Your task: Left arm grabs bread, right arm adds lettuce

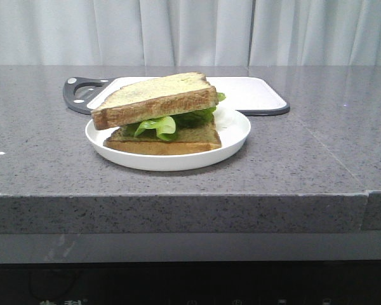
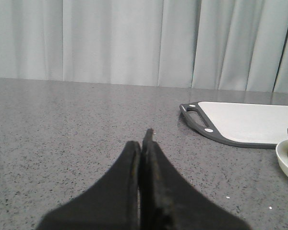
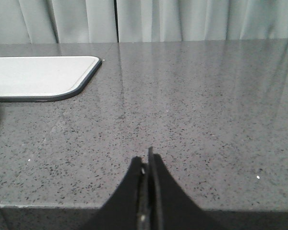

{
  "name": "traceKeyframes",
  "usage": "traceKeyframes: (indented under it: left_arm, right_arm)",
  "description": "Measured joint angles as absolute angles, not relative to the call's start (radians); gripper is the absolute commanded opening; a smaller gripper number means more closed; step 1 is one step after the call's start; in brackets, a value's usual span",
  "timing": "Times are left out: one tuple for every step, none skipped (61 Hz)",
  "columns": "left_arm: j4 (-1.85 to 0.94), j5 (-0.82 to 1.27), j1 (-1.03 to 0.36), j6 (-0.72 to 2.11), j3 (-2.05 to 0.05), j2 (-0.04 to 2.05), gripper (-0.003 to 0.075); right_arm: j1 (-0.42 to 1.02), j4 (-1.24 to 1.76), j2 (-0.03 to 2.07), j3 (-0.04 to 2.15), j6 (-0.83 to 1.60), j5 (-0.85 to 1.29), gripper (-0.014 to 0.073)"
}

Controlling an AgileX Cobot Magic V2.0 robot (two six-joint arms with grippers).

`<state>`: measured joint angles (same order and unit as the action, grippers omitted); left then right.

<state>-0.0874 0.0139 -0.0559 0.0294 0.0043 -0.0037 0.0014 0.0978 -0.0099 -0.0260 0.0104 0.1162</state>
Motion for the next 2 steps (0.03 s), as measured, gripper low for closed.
traceKeyframes:
  left_arm:
    - [-0.087,0.014,-0.056,0.029,0.004,-0.004,-0.0020]
    - [-0.087,0.014,-0.056,0.029,0.004,-0.004,-0.0020]
  right_arm:
    - [0.001,0.098,-0.010,-0.026,0.010,0.116,-0.0118]
    - [0.001,0.098,-0.010,-0.026,0.010,0.116,-0.0118]
